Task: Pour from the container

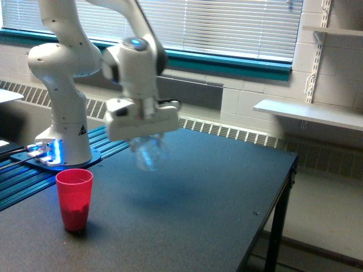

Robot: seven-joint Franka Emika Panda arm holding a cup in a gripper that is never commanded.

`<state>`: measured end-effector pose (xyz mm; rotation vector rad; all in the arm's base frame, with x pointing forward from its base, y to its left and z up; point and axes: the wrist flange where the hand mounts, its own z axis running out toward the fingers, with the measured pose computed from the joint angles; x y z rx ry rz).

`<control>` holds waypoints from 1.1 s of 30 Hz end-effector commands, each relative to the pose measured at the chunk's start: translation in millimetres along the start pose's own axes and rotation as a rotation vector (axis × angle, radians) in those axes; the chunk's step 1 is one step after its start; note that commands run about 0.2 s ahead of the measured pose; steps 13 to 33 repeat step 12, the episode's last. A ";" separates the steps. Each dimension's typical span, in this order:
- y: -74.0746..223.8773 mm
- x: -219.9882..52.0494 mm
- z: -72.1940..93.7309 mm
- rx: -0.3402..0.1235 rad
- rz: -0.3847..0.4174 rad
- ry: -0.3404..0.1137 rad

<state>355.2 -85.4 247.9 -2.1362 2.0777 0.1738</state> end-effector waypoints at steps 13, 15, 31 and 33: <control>-47.4 2.8 -96.2 0.138 -0.122 0.192; -47.4 2.8 -96.2 0.138 -0.122 0.192; -47.4 2.8 -96.2 0.138 -0.122 0.192; -47.4 2.8 -96.2 0.138 -0.122 0.192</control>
